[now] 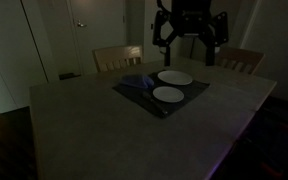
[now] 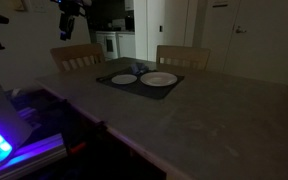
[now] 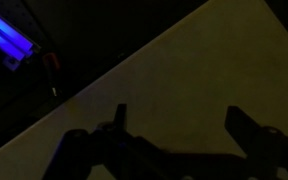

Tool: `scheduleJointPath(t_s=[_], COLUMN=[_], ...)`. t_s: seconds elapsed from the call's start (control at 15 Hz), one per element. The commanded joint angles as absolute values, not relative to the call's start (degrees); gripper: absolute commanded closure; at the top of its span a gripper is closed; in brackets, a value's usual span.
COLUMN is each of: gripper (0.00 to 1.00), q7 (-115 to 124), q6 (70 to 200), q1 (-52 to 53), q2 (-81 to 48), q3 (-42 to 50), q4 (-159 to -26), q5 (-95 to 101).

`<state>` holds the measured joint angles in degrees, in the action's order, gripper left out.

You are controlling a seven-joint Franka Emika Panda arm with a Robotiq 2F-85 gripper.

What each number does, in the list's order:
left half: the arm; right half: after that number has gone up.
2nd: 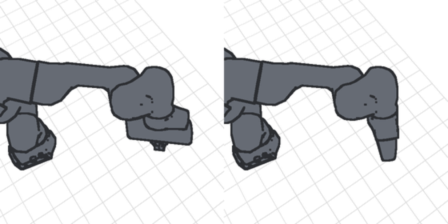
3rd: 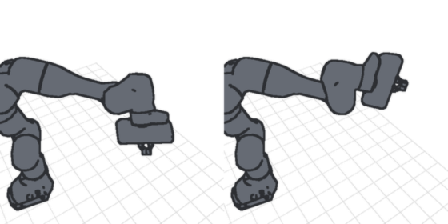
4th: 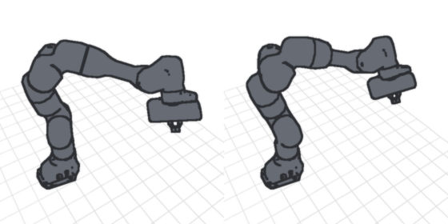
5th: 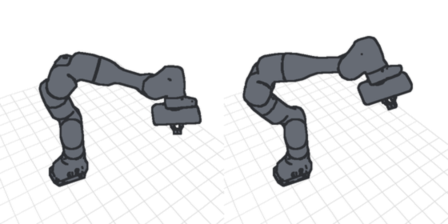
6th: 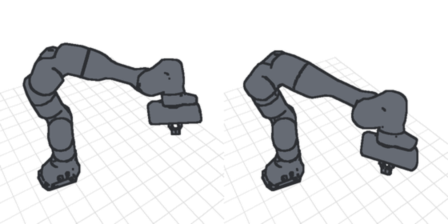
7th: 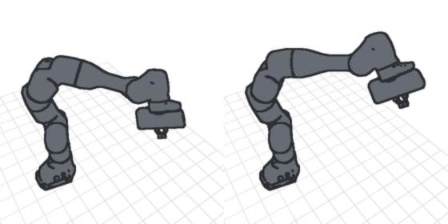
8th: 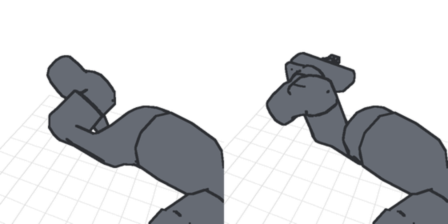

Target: Place the silver spoon on the white plate on the right

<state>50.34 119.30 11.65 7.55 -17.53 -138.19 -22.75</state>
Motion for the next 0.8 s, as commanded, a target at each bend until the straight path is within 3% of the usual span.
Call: scheduleJointPath(t_s=[0.0, 0.33, 0.73], gripper=[0.0, 0.0, 0.0], q7=[49.08, 44.6, 35.7], q6=[124.15, 137.29, 141.61], q1=[12.22, 12.43, 11.84], q2=[6.64, 5.43, 2.53], q3=[-17.01, -17.04, -15.64], q4=[-140.72, -144.77, -144.44], q5=[-20.34, -16.24, -9.81])
